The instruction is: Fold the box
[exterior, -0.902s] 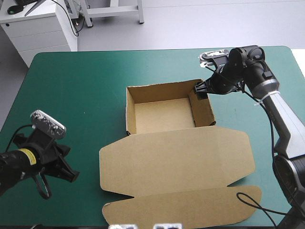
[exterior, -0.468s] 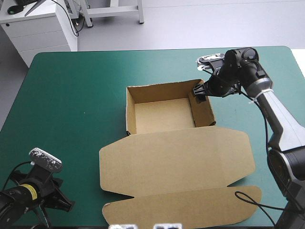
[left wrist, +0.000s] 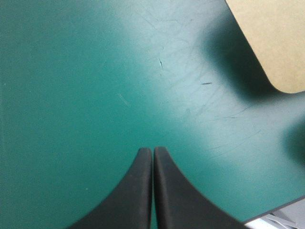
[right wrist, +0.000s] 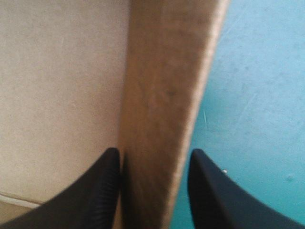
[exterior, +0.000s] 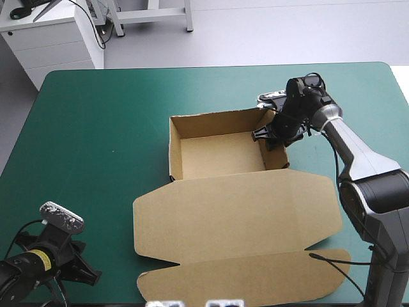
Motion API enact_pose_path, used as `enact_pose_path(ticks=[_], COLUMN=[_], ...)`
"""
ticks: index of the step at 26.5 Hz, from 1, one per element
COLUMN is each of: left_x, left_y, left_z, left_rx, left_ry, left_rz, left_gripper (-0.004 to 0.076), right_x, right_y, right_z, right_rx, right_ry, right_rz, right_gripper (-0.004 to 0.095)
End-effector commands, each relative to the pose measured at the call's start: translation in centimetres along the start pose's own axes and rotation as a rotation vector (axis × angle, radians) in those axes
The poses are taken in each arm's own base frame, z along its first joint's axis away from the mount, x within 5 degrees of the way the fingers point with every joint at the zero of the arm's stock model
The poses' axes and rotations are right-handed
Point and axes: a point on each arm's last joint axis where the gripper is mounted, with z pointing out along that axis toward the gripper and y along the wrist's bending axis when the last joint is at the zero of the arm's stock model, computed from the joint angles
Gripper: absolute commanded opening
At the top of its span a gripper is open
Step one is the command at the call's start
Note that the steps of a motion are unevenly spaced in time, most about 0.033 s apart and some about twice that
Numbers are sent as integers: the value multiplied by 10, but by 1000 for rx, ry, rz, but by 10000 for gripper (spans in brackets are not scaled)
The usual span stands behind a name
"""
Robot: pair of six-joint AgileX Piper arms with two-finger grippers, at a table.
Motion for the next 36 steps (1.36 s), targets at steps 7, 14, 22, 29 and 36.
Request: enact_pose_path(ticks=[7, 14, 22, 29, 36], left_x=[-9, -10, -10, -10, -11], left_y=[1, 1, 1, 1, 1], left_z=[-5, -5, -5, -5, -5], left_rx=[2, 1, -5, -1, -1], left_ry=[-65, -79, -79, -79, -85], left_rz=[-15, -15, -12, -14, -14], left_gripper=[-8, -8, -8, -8, -8], right_x=[-5, -9, -7, 56, 107], right_y=[-1, -24, -104, -232, -285], right_z=[-30, -39, -81, -112, -124], right_rx=[34, 241, 371, 444, 417], right_ry=[-127, -162, -266, -283, -278], right_rz=[-55, -111, 52, 415, 652], right_gripper=[-19, -19, -19, -19, -19])
